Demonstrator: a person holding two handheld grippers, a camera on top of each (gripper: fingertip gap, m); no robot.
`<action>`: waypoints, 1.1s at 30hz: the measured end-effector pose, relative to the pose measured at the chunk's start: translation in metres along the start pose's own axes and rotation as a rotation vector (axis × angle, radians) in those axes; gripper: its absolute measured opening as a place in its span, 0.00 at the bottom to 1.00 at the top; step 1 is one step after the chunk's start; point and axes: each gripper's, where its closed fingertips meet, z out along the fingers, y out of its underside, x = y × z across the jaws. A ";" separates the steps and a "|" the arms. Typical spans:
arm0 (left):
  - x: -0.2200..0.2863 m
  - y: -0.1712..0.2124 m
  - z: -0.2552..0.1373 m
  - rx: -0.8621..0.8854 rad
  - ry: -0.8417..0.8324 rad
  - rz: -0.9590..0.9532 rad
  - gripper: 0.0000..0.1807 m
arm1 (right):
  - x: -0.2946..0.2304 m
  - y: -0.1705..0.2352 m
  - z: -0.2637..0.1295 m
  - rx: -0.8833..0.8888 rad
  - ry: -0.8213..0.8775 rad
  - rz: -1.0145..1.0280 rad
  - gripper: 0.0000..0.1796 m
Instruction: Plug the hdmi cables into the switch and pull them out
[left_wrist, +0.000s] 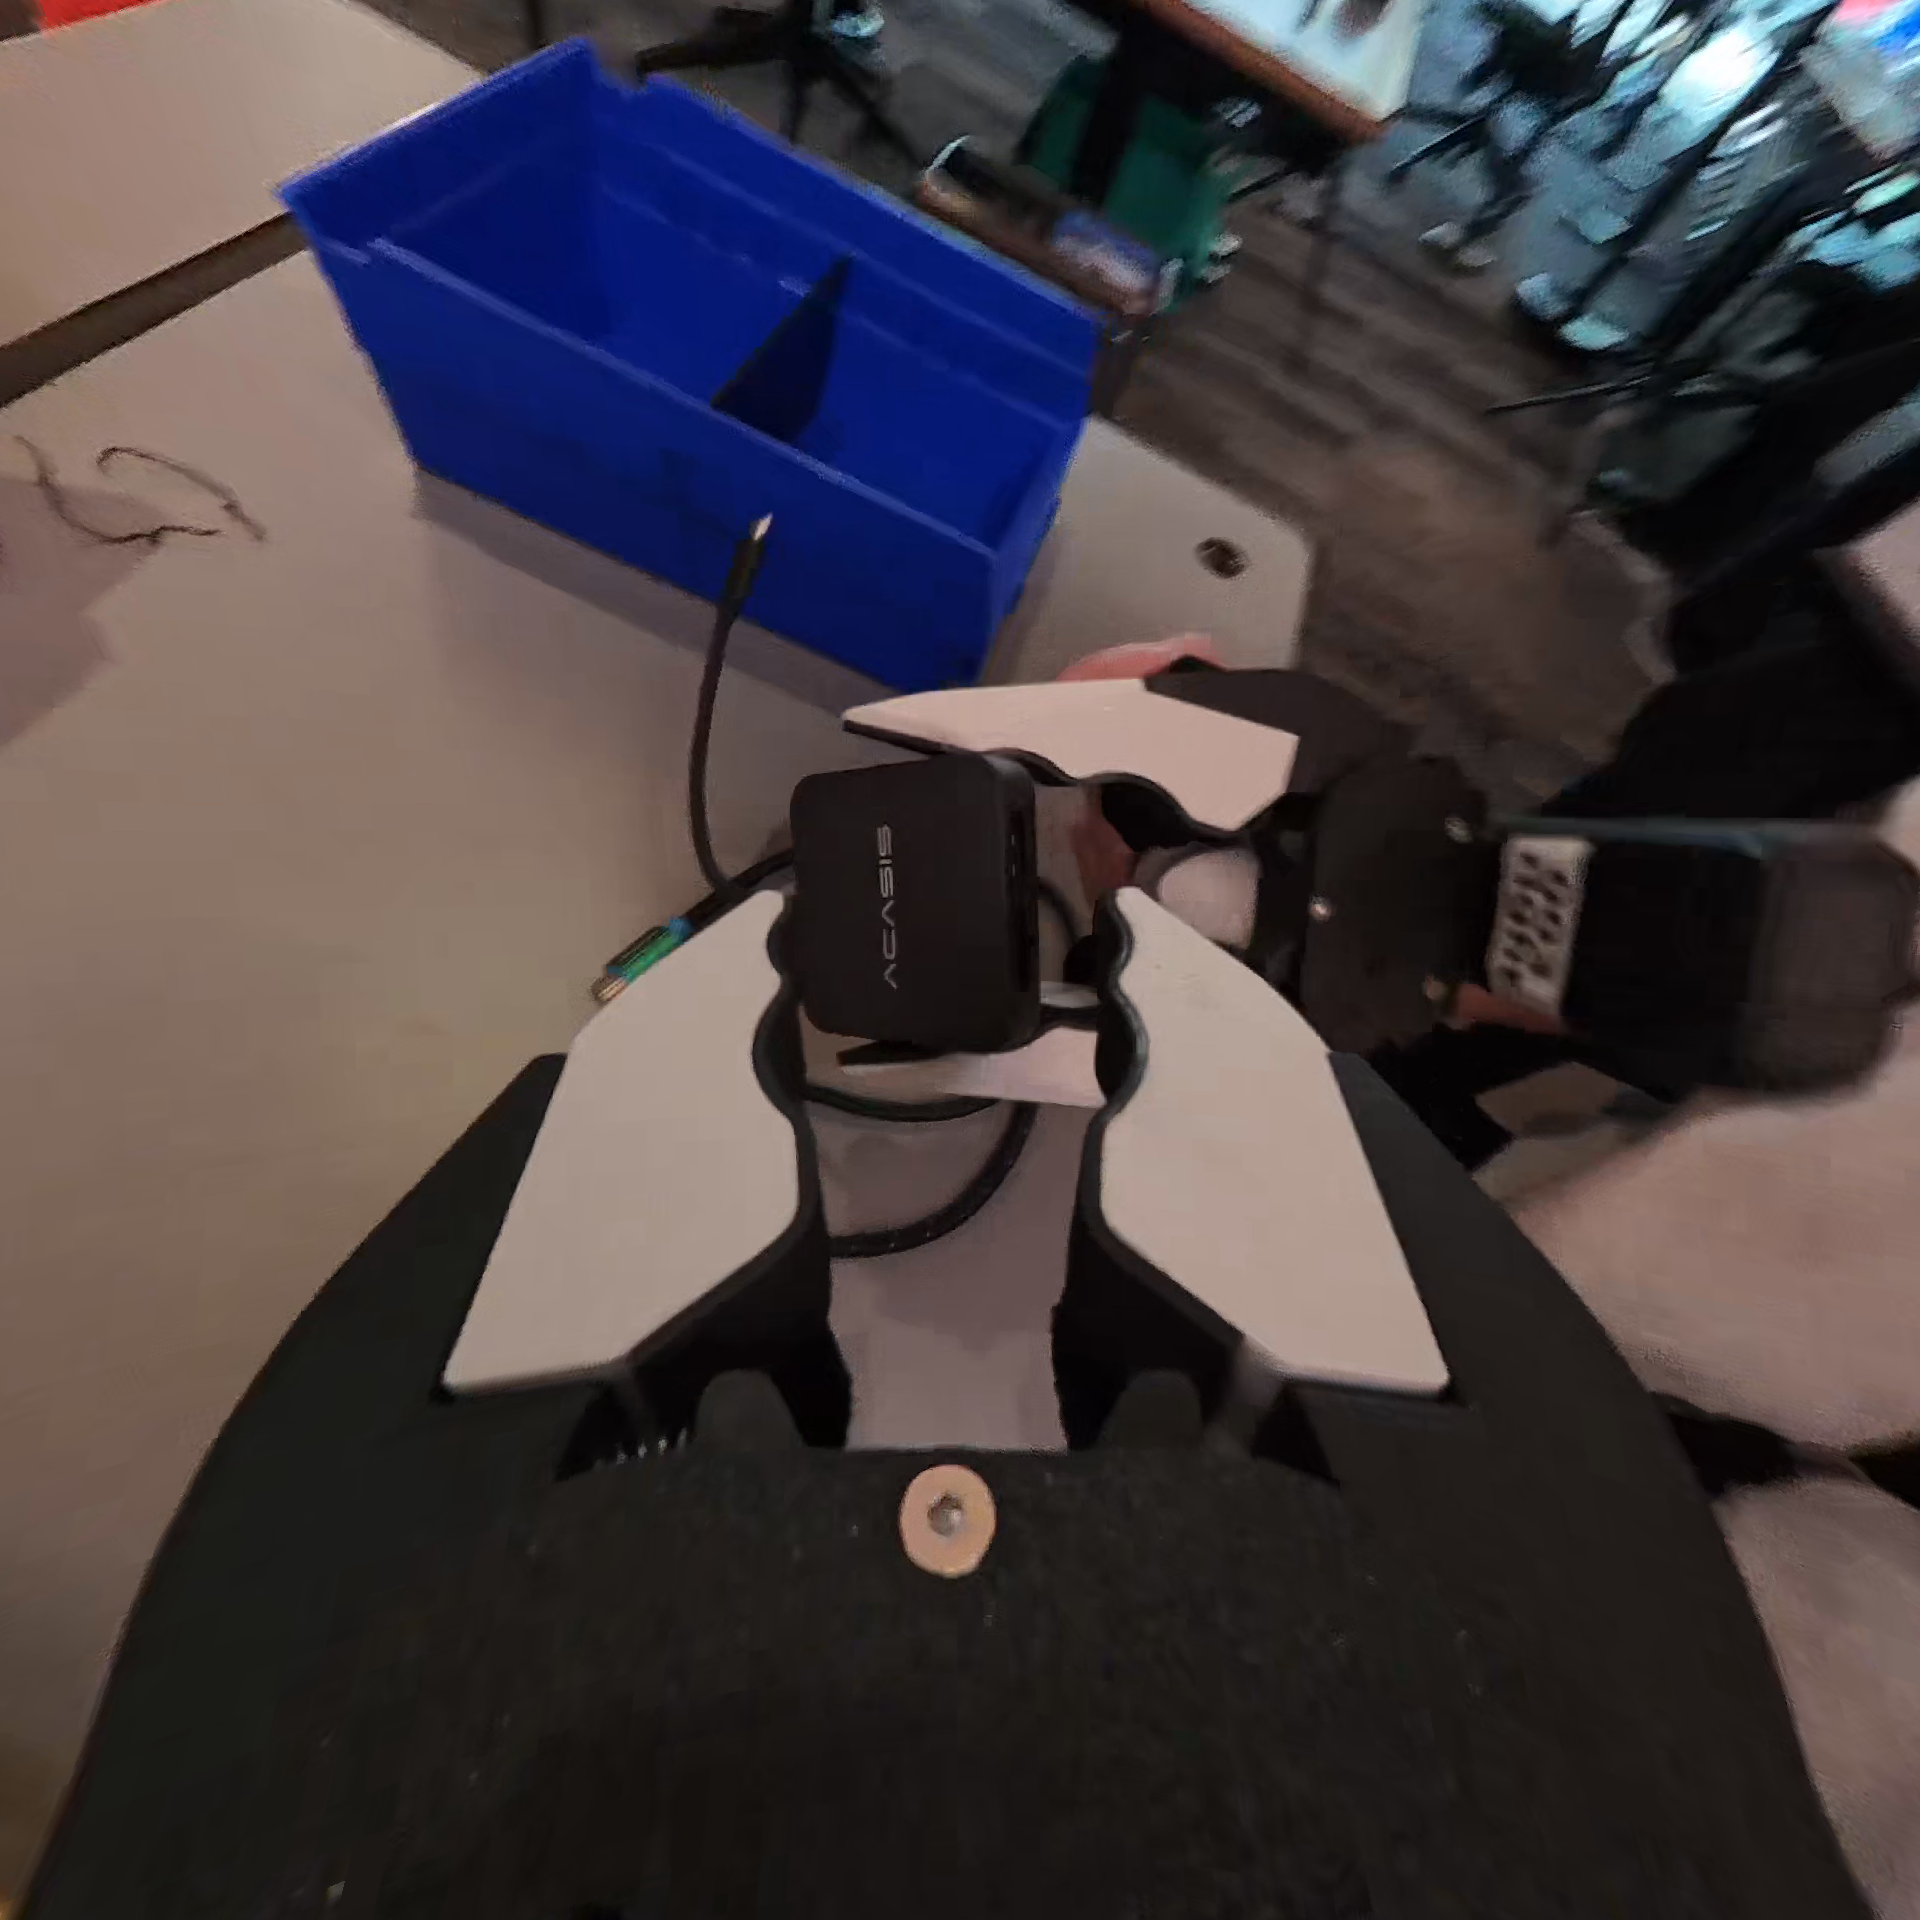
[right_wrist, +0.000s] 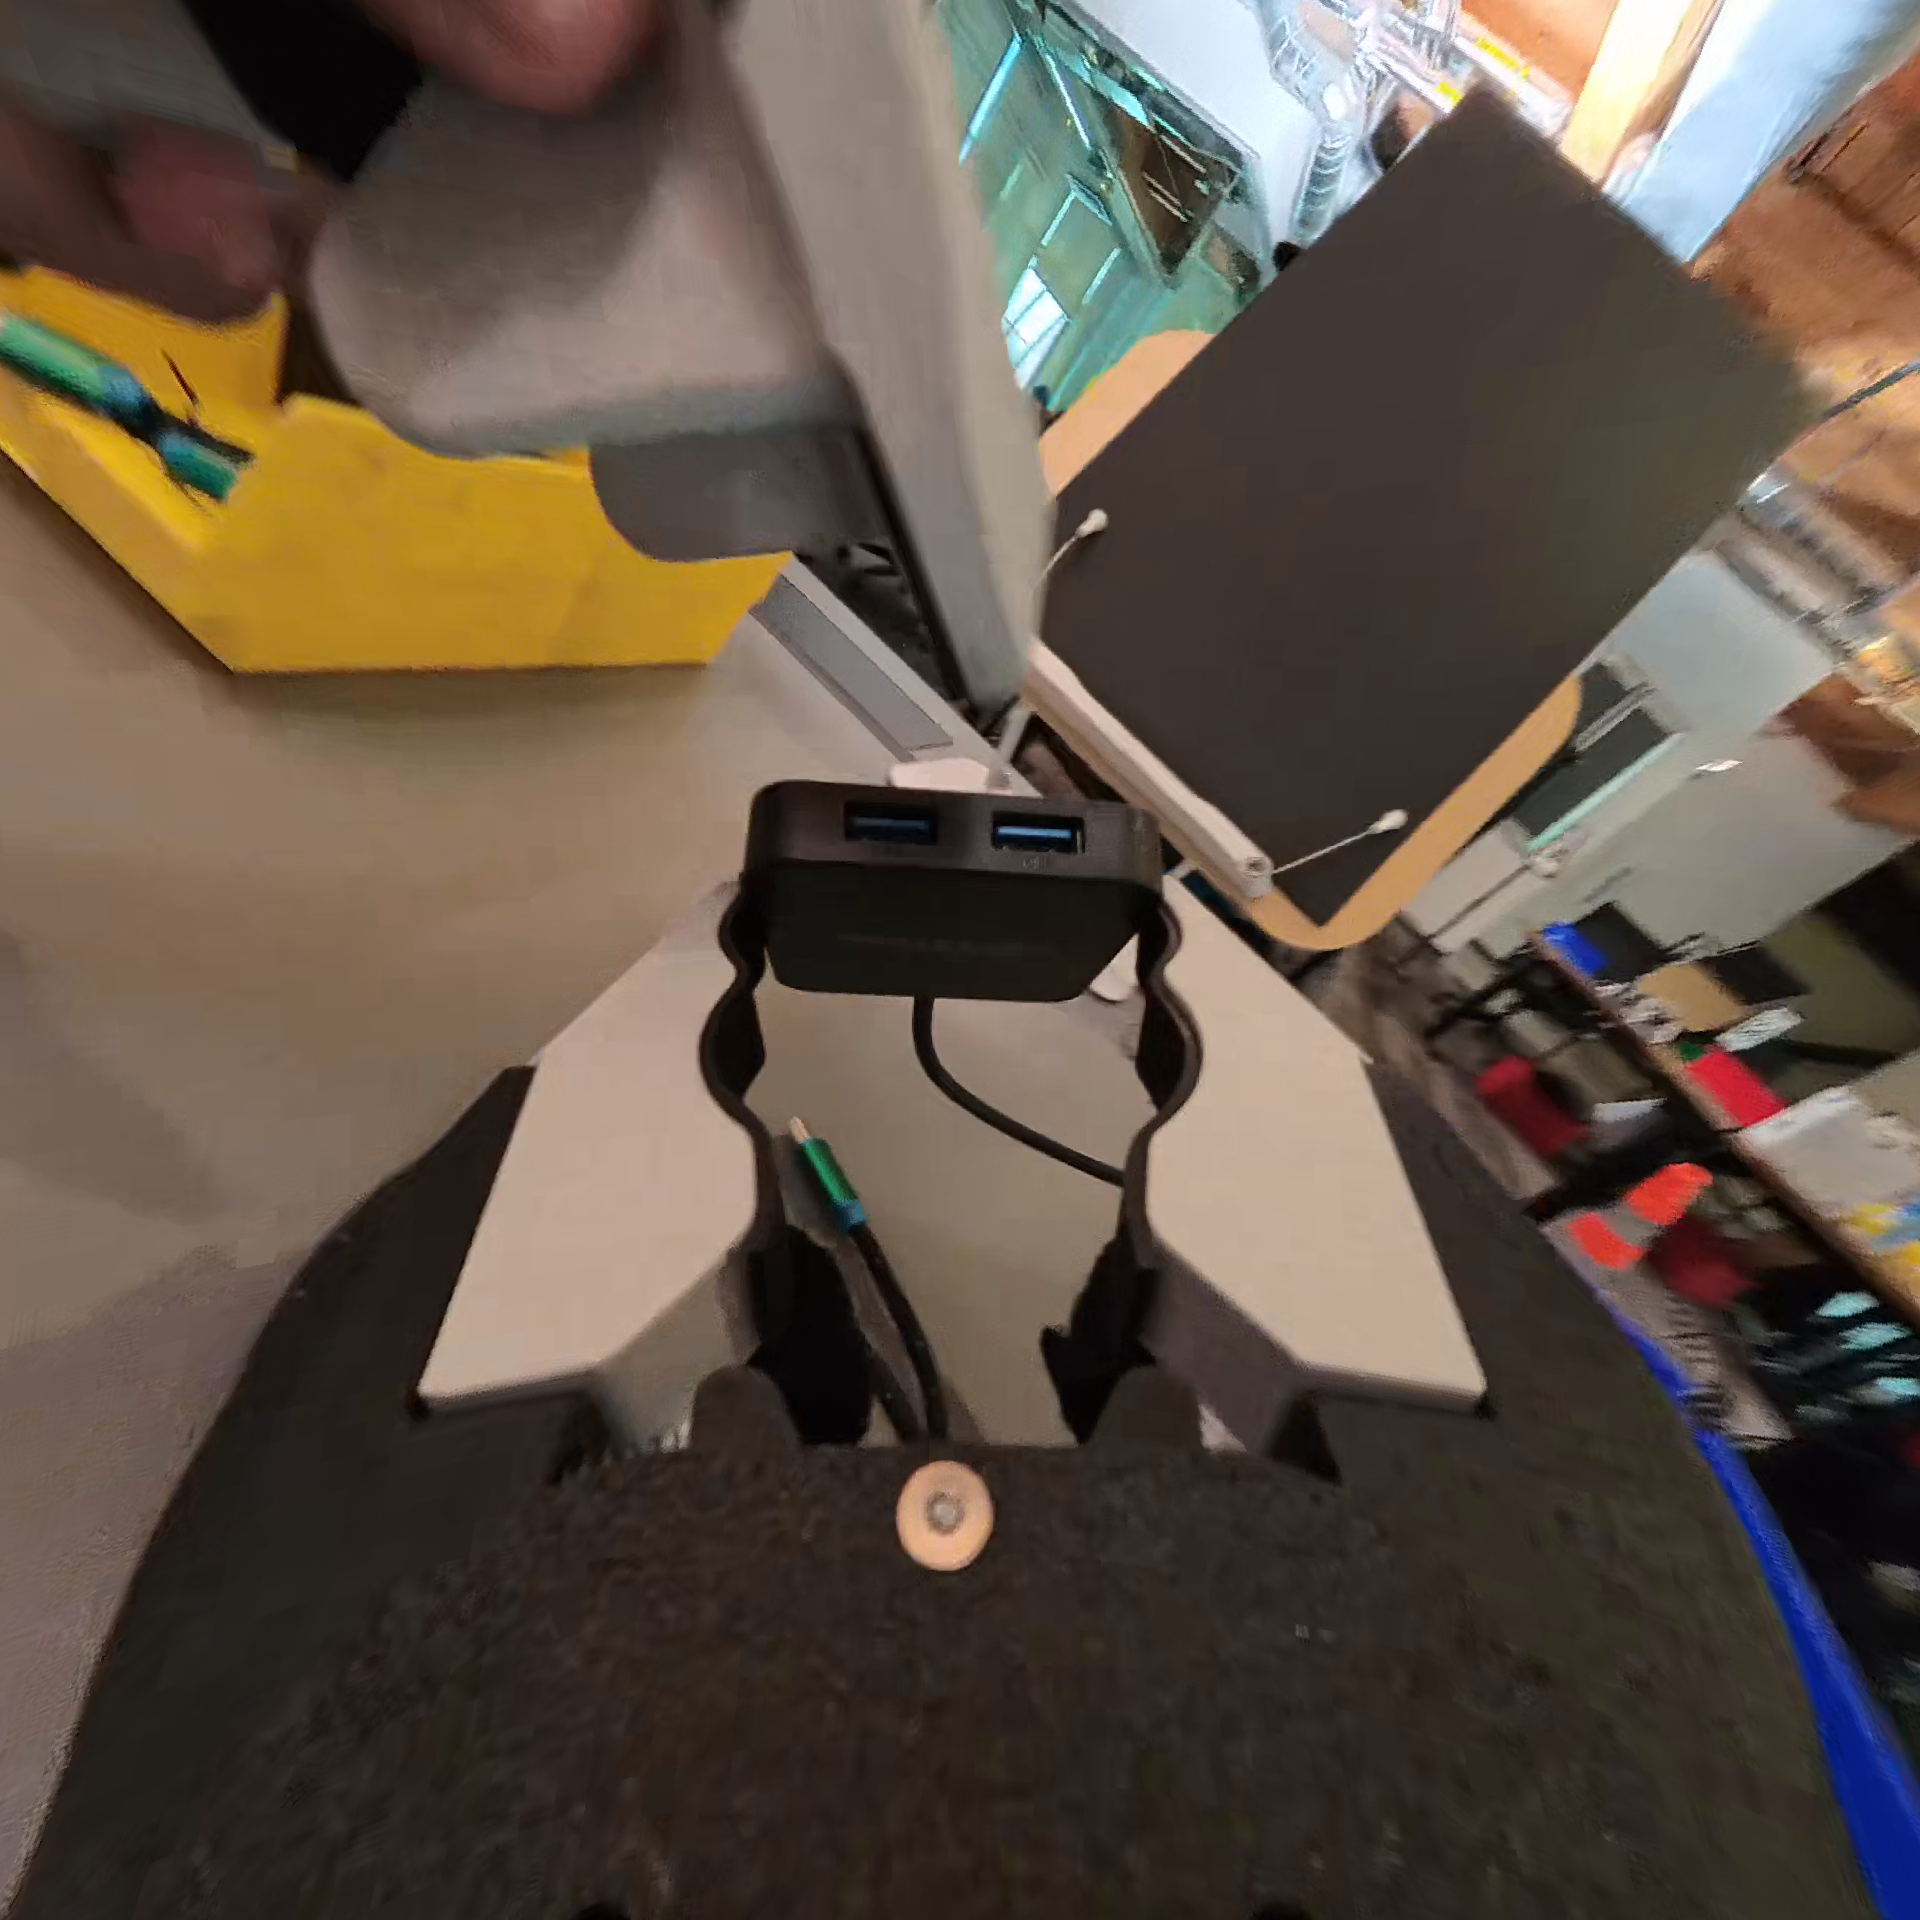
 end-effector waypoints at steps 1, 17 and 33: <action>-0.001 0.005 0.004 -0.037 -0.054 0.029 0.30 | -0.001 0.000 0.000 -0.011 0.027 -0.064 0.41; -0.043 0.052 0.007 -0.190 -0.407 0.428 0.08 | -0.043 -0.006 -0.005 0.068 -0.062 -0.197 0.33; -0.034 0.091 -0.013 0.022 -0.774 0.945 0.08 | -0.081 -0.013 -0.017 0.027 -0.720 0.829 0.39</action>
